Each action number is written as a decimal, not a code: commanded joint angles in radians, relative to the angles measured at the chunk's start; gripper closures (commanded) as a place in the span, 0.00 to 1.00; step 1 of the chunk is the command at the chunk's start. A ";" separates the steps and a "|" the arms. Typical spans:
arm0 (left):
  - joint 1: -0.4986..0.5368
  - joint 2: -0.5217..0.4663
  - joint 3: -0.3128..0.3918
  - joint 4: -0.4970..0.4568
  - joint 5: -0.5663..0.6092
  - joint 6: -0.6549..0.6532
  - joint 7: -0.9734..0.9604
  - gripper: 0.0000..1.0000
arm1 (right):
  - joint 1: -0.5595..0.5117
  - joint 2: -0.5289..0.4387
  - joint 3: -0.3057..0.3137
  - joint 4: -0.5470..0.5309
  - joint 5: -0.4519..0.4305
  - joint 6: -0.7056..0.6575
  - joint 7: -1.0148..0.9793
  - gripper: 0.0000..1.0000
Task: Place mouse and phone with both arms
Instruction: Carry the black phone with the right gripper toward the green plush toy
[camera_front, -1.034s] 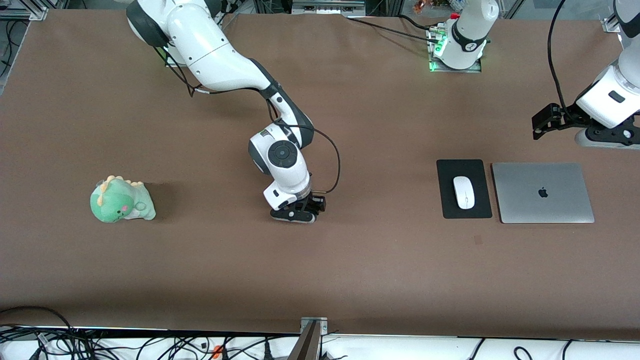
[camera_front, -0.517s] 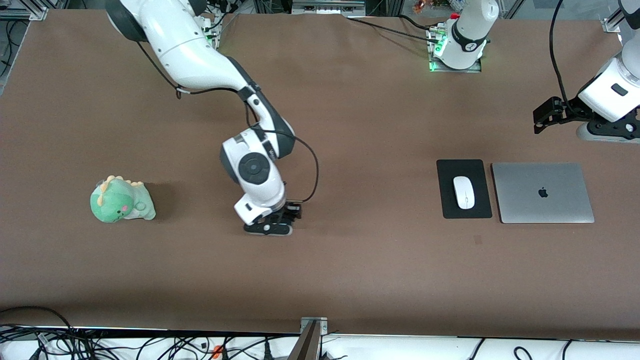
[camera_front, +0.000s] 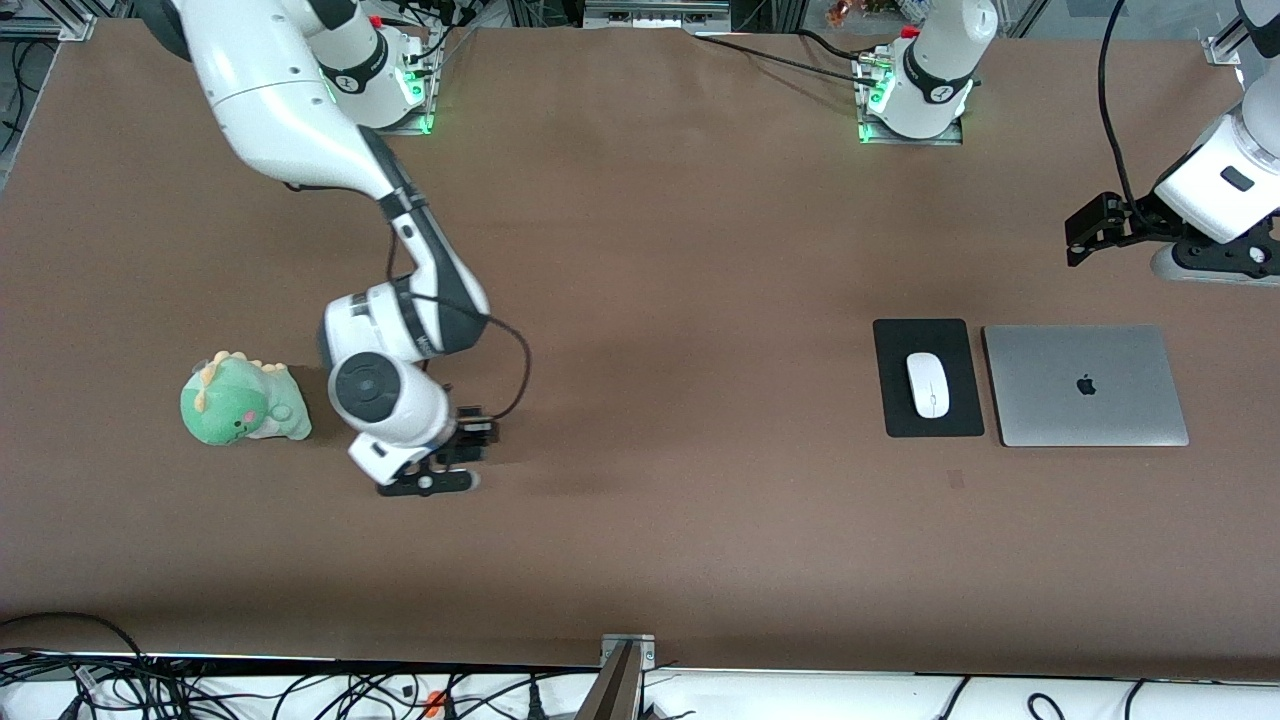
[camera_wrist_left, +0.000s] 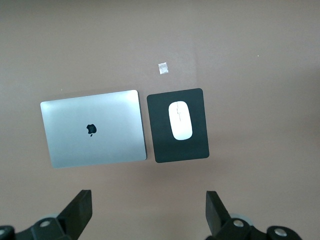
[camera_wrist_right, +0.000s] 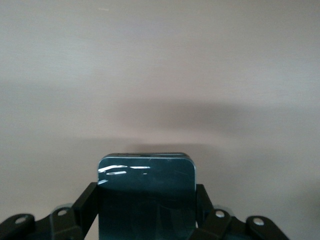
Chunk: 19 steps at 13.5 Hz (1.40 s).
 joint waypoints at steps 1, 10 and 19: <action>-0.003 -0.003 -0.004 0.020 0.003 -0.025 0.023 0.00 | -0.116 -0.056 0.017 -0.127 0.021 0.034 -0.118 0.58; -0.008 -0.005 -0.012 0.040 0.002 -0.077 0.020 0.00 | -0.139 -0.059 0.008 -0.232 0.038 0.148 -0.120 0.57; -0.006 -0.002 -0.010 0.046 0.003 -0.080 0.017 0.00 | -0.159 -0.054 -0.027 -0.244 0.041 0.150 -0.146 0.00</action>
